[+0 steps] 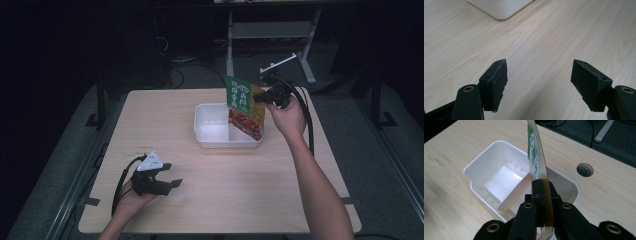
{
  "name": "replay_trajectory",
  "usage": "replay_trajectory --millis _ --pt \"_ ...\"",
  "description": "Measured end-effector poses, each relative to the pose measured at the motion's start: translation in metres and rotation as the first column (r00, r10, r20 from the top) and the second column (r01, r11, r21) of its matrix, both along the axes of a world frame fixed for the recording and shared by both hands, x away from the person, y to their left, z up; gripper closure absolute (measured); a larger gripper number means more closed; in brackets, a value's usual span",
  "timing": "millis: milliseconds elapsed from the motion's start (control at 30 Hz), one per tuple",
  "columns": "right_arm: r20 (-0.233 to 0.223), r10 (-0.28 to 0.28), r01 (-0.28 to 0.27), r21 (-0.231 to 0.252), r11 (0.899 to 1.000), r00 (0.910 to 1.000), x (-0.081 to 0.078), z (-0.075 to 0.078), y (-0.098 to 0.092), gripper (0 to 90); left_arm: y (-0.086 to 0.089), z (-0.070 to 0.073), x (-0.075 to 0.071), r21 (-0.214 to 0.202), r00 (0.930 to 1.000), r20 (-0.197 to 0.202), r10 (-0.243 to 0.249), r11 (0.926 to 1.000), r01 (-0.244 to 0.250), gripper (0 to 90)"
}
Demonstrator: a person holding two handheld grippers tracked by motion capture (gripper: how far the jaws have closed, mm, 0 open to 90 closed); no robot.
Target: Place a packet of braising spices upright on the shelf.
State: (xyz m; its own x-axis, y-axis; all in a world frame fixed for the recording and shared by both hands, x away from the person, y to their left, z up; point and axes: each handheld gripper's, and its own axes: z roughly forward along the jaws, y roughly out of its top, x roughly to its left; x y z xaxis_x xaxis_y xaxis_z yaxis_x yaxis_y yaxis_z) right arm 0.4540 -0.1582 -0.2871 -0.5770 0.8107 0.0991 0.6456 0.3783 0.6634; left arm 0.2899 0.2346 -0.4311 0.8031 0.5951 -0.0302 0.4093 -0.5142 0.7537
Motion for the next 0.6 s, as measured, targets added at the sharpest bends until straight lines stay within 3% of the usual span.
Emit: replay_trajectory --millis 167,600 --pt "-0.02 -0.003 0.002 -0.024 1.0 0.9998 -0.002 -0.001 -0.003 89.3 -0.001 0.0 0.0 0.0 1.0 0.0 0.001 1.0 -0.001 29.1" --pt "-0.043 -0.029 0.028 -0.03 0.999 0.9986 -0.003 -0.007 -0.014 89.2 -0.002 0.0 -0.001 0.003 1.0 -0.001 -0.003 1.0 0.003 29.1"
